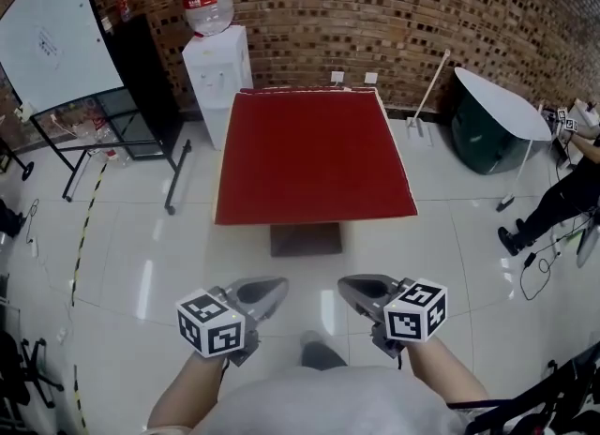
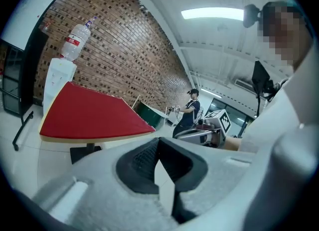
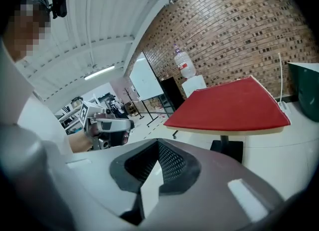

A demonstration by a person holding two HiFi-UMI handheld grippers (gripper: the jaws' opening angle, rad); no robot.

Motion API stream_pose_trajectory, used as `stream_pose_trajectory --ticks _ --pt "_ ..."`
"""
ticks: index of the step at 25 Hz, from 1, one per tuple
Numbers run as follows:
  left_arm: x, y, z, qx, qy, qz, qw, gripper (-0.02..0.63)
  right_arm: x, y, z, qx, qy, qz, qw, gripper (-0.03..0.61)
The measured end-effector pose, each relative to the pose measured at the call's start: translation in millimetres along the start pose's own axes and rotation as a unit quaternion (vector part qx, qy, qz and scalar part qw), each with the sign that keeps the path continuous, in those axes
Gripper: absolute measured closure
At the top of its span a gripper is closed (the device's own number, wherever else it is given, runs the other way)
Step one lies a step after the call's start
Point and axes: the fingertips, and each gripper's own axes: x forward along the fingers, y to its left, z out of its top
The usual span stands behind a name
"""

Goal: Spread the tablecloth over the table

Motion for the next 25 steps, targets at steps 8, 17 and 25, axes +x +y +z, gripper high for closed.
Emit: stream_pose_trajectory --ticks 8,17,25 --pt "-89 -83 -63 0.020 0.010 -0.029 0.9993 0.612 -19 128 -80 -0.006 -0.007 0.009 1.000 0.578" --pt "-173 -175 -74 0.073 0.000 -0.044 0.9963 0.612 -67 237 -92 -0.035 -0.042 -0.017 0.998 0.578" --pt "-205 -244 -104 0.090 -0.015 -0.028 0.9955 0.612 -110 298 -116 -0.063 -0.061 0.001 0.996 0.578"
